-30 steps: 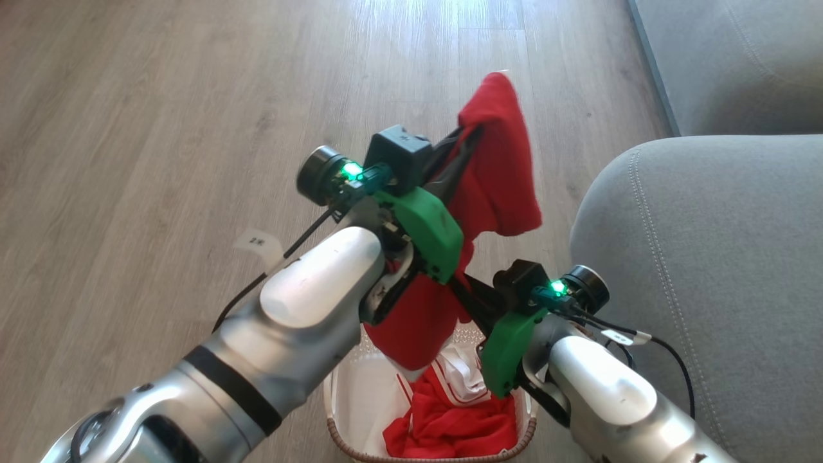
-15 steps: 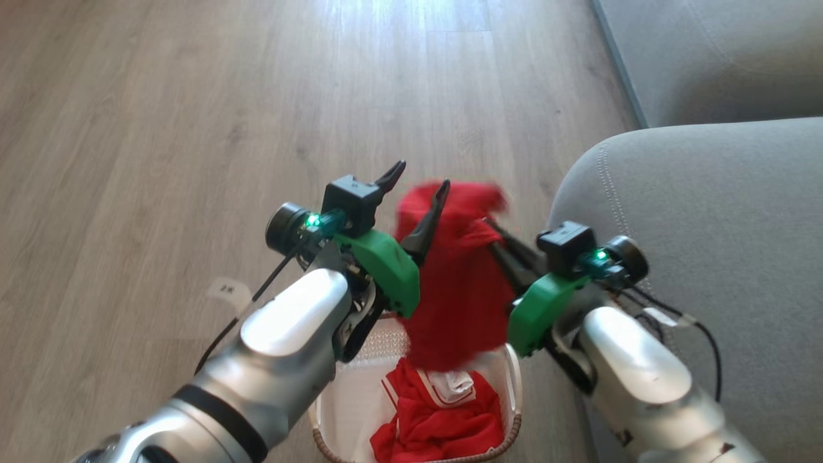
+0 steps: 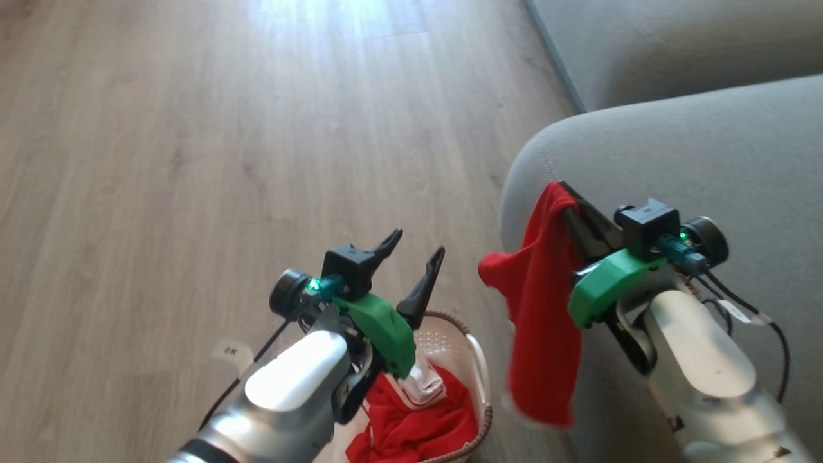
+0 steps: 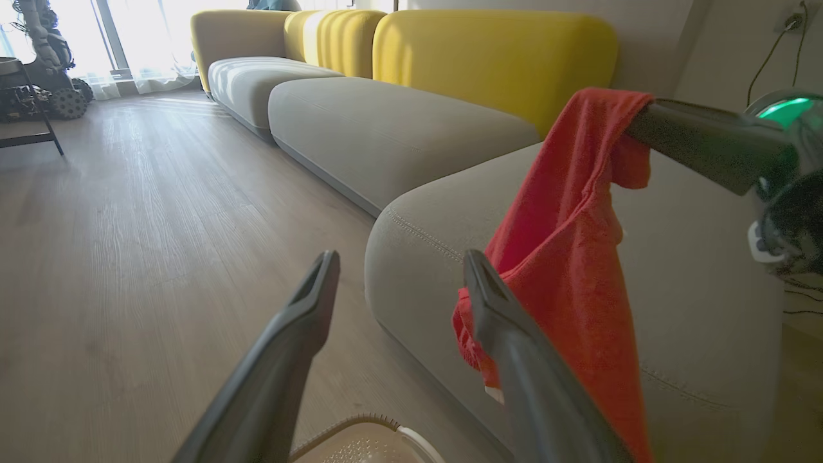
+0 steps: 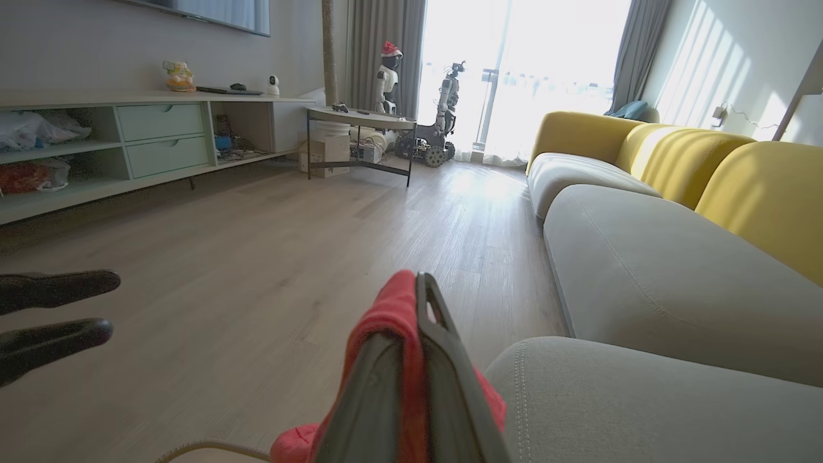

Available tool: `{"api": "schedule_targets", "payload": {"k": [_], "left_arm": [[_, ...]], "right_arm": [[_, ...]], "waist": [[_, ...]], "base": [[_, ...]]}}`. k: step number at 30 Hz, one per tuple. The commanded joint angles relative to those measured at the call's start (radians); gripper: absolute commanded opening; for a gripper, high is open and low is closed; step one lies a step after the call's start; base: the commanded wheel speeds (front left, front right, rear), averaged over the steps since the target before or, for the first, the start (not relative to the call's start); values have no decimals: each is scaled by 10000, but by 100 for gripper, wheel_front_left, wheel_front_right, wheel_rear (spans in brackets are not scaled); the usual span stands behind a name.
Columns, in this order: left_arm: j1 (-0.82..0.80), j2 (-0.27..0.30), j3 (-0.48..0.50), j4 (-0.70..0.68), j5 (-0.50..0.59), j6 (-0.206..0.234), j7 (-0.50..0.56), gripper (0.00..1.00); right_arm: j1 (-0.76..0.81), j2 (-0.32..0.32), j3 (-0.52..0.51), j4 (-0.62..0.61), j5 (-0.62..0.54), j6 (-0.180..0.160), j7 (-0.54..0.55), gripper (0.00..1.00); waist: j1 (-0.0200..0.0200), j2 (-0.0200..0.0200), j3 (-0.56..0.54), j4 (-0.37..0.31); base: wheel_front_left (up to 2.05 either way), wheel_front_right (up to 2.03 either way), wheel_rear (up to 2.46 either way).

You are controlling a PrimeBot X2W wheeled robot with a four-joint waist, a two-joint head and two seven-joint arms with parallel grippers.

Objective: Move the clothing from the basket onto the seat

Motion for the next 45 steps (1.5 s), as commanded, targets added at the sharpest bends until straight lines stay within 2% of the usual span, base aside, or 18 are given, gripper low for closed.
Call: {"api": "schedule_targets", "payload": {"k": [1,13,21,31,41,45], "left_arm": [[-355,187,234,-275,85,-6,-123,100],[155,165,258,-1005,213,159,-200,100],[305,125,356,-1318,369,341,-215,100],[260,61,325,-1539,622,410,-220,100],[-274,121,293,-1926,1035,596,-219,100],[-519,162,257,-2121,1162,637,-188,100]], "right_arm": [[-85,-18,37,-403,-63,-4,-65,0],[-191,-461,-520,-1654,-264,-4,169,0],[-543,-616,-517,-2207,-191,-4,528,0],[-1552,-778,-964,-1982,-80,-4,736,0],[-5003,-1891,-1546,-636,-150,-4,929,0],[-5931,-2324,-1894,-75,-310,-4,958,0]], "waist": [[0,0,21,-286],[0,0,383,-2002],[0,0,722,-2550],[0,0,1110,-2233],[0,0,2345,-1247],[0,0,2806,-916]], "base": [[0,0,0],[0,0,0],[0,0,0],[0,0,0],[0,0,0],[0,0,0]]}}
